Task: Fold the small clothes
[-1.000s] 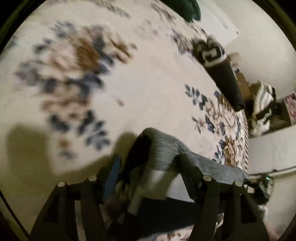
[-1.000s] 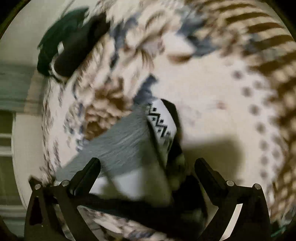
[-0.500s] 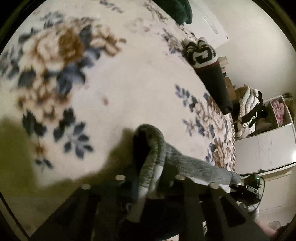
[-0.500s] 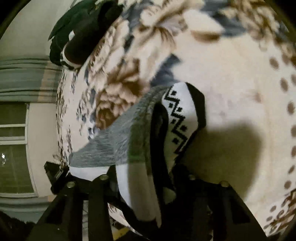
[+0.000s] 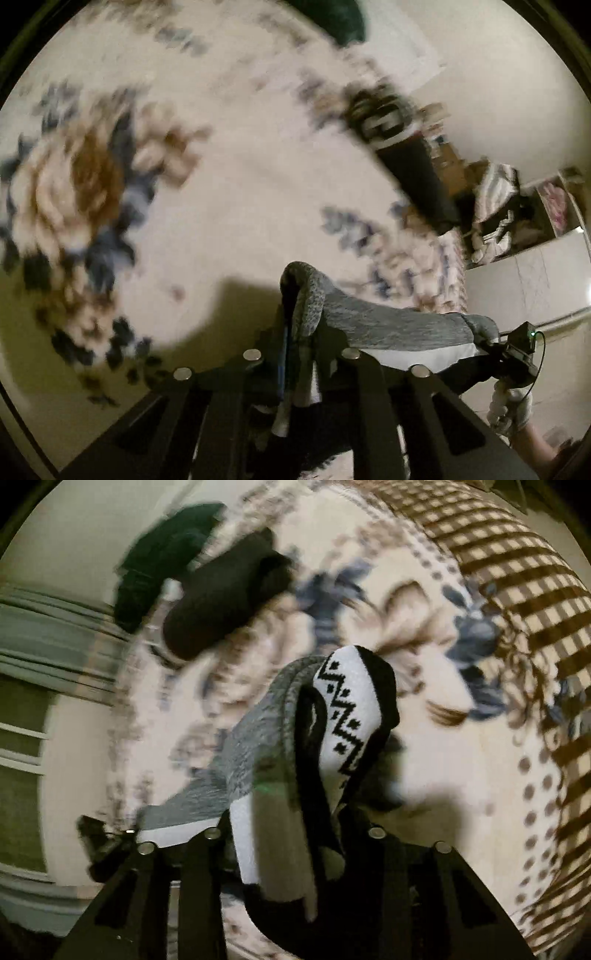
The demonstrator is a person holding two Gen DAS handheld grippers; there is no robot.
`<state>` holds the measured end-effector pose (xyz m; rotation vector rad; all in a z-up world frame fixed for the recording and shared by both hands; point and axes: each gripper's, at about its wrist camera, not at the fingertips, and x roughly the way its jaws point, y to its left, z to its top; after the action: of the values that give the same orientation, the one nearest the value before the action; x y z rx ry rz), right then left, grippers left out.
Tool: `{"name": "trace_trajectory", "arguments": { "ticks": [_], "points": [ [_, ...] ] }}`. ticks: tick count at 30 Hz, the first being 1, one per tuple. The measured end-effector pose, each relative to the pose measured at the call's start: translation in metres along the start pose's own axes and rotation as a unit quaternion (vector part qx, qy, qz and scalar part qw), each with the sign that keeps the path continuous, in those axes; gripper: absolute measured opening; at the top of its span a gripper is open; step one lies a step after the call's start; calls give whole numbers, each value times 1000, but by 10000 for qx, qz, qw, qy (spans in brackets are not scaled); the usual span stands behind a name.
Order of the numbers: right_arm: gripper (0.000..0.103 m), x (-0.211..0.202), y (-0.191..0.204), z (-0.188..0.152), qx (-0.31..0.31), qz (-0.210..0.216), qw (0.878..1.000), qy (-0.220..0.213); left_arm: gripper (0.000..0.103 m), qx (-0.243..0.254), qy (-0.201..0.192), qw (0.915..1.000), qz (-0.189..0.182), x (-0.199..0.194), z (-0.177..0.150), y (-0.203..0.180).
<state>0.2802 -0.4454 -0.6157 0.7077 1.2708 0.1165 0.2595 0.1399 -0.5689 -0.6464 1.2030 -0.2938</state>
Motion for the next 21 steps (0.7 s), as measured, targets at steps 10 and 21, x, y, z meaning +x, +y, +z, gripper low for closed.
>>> {"name": "trace_trajectory", "arguments": {
  "ticks": [10, 21],
  "points": [
    [79, -42, 42, -21, -180, -1439, 9855, -881, 61, -297, -766, 9956, 451, -79, -16, -33],
    [80, 101, 129, -59, -1112, -2767, 9544, 125, 65, 756, 204, 9909, 1096, 61, -31, -88]
  ]
}}
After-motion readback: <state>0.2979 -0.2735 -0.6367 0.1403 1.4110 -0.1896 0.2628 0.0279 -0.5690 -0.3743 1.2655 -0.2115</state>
